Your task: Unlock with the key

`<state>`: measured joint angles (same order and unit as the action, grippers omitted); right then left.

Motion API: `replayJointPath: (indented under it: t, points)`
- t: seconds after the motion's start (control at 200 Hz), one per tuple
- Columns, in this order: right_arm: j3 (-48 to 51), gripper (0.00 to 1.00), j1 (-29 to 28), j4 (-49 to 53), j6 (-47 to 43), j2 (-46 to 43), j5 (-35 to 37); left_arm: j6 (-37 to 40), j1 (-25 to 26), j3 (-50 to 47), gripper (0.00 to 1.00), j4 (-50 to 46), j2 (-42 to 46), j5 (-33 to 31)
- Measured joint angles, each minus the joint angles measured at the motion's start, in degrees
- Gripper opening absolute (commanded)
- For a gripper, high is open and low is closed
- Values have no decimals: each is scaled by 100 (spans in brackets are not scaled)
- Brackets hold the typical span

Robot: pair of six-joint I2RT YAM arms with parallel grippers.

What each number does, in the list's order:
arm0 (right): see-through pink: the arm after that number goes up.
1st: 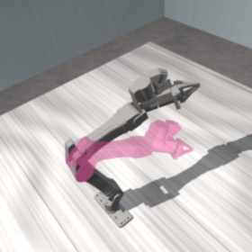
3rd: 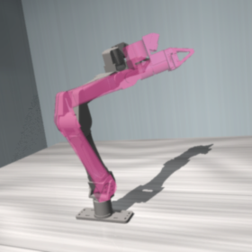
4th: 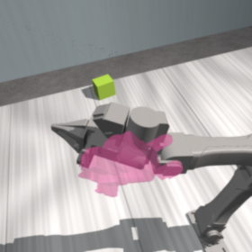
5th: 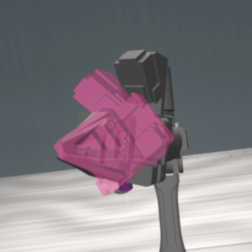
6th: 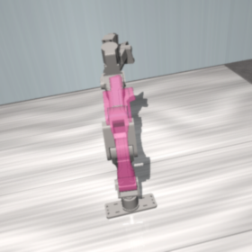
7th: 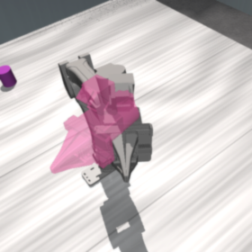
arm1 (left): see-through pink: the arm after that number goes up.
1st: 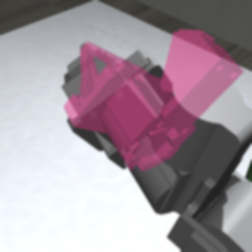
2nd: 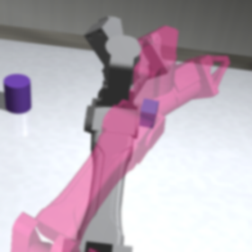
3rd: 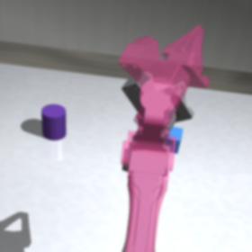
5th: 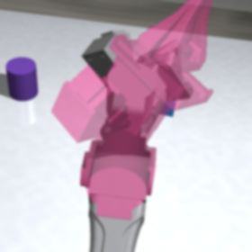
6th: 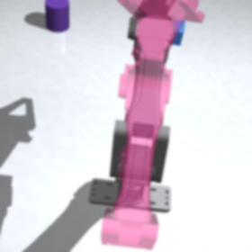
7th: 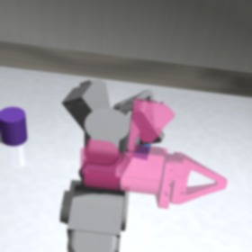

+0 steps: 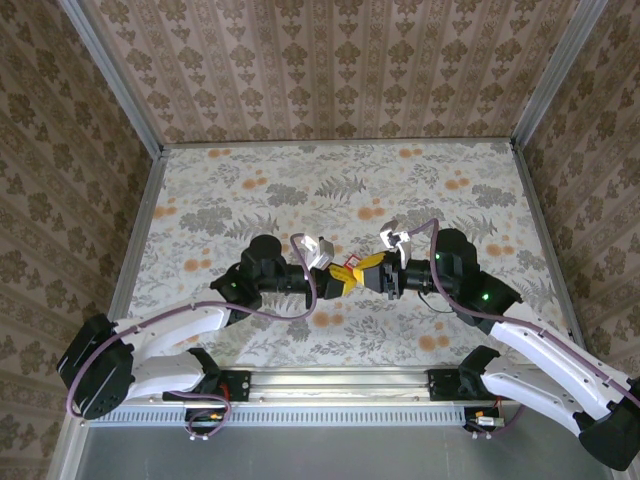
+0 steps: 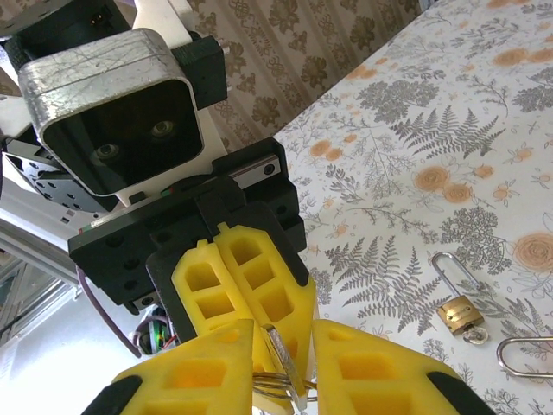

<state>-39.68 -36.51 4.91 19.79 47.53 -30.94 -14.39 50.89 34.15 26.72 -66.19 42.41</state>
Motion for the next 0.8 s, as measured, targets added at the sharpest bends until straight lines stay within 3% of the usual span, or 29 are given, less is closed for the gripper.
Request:
replayJointPath:
  t: [0.185,0.3,0.39,0.56,0.63,0.67,0.8]
  points:
    - [0,6,28,2,13,22,-46,-68,-4,0,4,98,-107,52]
    - [0,4,26,0,28,22,-83,-116,-11,0,34,166,-138,39]
    - [0,2,-4,2,55,2,-118,-114,-11,0,69,278,-157,-87]
    - [-11,0,-7,81,116,-149,61,-144,-90,-11,77,393,-149,-538]
    - [-59,0,-7,201,109,-173,247,-133,-114,-72,86,424,-90,-752]
    - [-94,0,-7,293,92,-175,400,-149,-136,-114,99,426,-35,-905]
    - [-168,0,24,566,-20,-184,857,-286,-201,-170,100,153,188,-1729]
